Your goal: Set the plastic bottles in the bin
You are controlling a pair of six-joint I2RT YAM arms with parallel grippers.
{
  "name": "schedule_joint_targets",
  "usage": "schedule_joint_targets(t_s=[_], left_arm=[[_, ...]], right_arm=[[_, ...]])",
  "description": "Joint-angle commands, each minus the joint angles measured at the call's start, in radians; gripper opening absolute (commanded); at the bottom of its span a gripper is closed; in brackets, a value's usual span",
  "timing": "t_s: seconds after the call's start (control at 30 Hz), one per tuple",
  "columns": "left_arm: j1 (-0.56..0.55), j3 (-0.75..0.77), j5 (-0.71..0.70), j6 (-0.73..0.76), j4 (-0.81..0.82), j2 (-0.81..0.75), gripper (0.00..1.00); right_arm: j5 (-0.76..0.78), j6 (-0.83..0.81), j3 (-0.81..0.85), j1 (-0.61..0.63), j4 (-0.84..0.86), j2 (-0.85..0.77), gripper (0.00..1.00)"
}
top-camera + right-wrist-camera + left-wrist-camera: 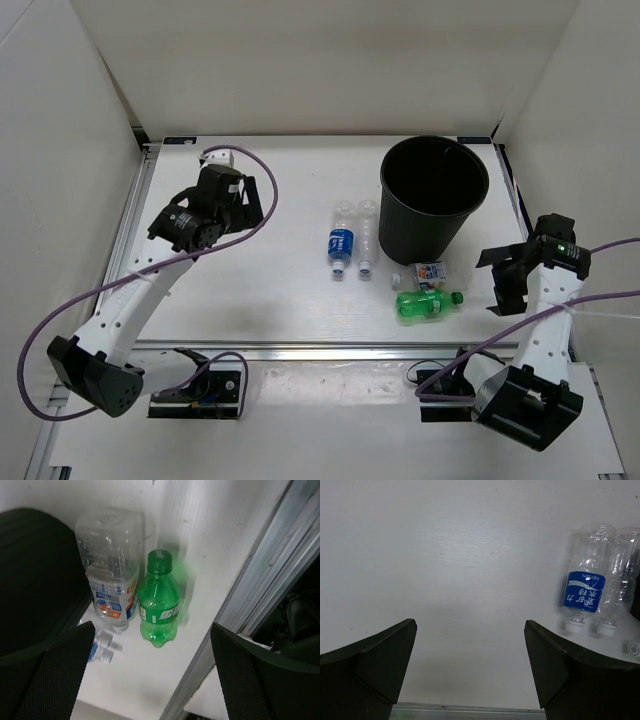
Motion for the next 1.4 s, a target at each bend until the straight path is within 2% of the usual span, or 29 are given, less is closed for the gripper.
schedule_joint_targets(t_s=[0.0,0.13,0.43,0.77,1.0,1.03,1.07,1.17,1.2,1.23,1.3,1.33,1.37], left_arm=[[-0.001,-0.034,-0.012,-0.022,0.005,-0.063,1.0],[-0.001,-0.043,-0.034,-0.022,0.005,-0.082,1.0],[-0.001,-0.074,-0.094,-0.022,0.005,-0.122,1.0],[-0.001,-0.115,-0.12,-0.022,-0.014,-0.145,1.0],[-0.001,-0.115,-0.12,-0.022,-0.014,-0.134,1.0],[-0.001,-0.115,-0.12,-0.022,-0.014,-0.134,1.0],[-0.001,-0.106,-0.13,-0.022,-0.014,-0.125,1.0],[-0.001,-0.106,-0.14,-0.022,-0.014,-0.125,1.0],[-0.001,-0.106,-0.155,-0.022,-0.014,-0.125,1.0],[-0.001,-0.106,-0.155,-0.022,-0.014,-0.125,1.0],[-0.001,-0.115,-0.18,-0.033,-0.014,-0.125,1.0],[-0.001,-0.115,-0.18,-0.033,-0.014,-0.116,1.0],[-0.001,-0.124,-0.192,-0.042,-0.014,-0.116,1.0]], right_arm=[[-0.149,-0.04,-0.039,-0.007,0.072,0.002,1.0],[-0.271,-0.04,-0.15,-0.007,0.153,0.011,1.0],[-0.356,0.027,-0.437,-0.007,0.301,0.006,0.98],[-0.357,0.027,-0.503,-0.007,0.468,0.101,0.97],[-0.348,0.027,-0.523,-0.007,0.477,0.183,0.7],[-0.348,0.027,-0.533,-0.007,0.477,0.183,0.65],[-0.362,0.027,-0.533,-0.007,0.477,0.183,0.55],[-0.362,0.018,-0.518,-0.007,0.408,0.157,0.43],[-0.362,0.018,-0.494,-0.007,0.382,0.157,0.34],[-0.362,0.006,-0.474,-0.007,0.349,0.138,0.3],[-0.371,-0.034,-0.393,-0.007,0.184,0.073,0.21],[-0.371,-0.034,-0.356,-0.007,0.183,0.072,0.19],[-0.371,-0.061,-0.319,-0.007,0.095,0.027,0.17]])
